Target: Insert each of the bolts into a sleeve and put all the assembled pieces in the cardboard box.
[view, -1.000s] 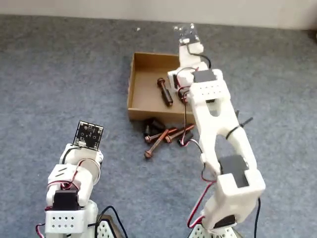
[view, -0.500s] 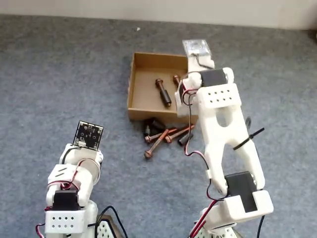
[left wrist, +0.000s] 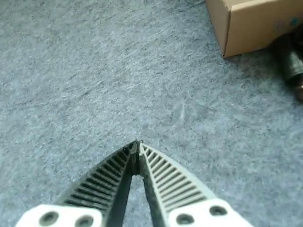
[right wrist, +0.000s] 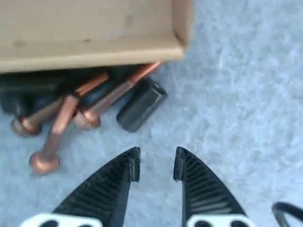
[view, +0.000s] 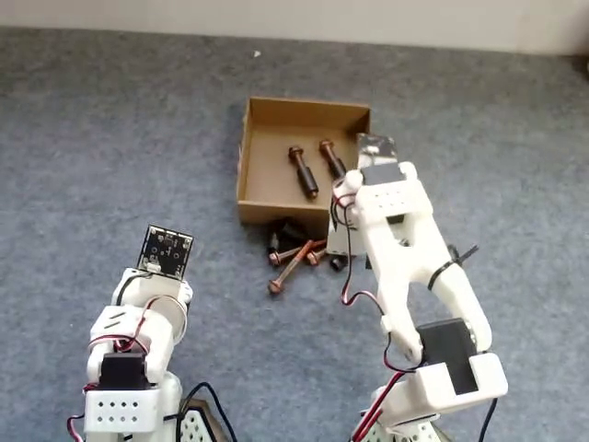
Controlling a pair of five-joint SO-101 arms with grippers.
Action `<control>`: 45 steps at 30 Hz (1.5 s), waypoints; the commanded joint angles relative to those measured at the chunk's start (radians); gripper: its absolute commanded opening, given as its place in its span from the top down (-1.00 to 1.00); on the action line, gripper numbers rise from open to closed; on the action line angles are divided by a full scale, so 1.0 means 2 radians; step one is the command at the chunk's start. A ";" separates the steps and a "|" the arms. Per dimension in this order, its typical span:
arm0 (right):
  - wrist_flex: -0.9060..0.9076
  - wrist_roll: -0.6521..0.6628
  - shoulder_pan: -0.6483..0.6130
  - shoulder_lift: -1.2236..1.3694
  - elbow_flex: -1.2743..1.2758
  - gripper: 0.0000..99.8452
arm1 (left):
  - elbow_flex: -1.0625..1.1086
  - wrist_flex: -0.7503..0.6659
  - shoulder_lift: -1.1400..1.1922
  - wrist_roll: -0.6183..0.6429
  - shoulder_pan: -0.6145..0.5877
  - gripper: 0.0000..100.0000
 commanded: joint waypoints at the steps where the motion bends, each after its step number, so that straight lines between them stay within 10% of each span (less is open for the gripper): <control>1: -0.087 -0.044 -0.007 -0.027 0.038 0.77 | -0.003 -0.015 -0.003 -0.007 -0.004 0.99; 30: -0.151 -0.084 -0.004 0.063 0.104 0.98 | 0.000 -0.015 -0.003 -0.007 -0.004 0.99; 45: -0.196 -0.074 0.034 -0.191 0.194 0.99 | -0.009 -0.013 -0.003 -0.007 -0.001 0.98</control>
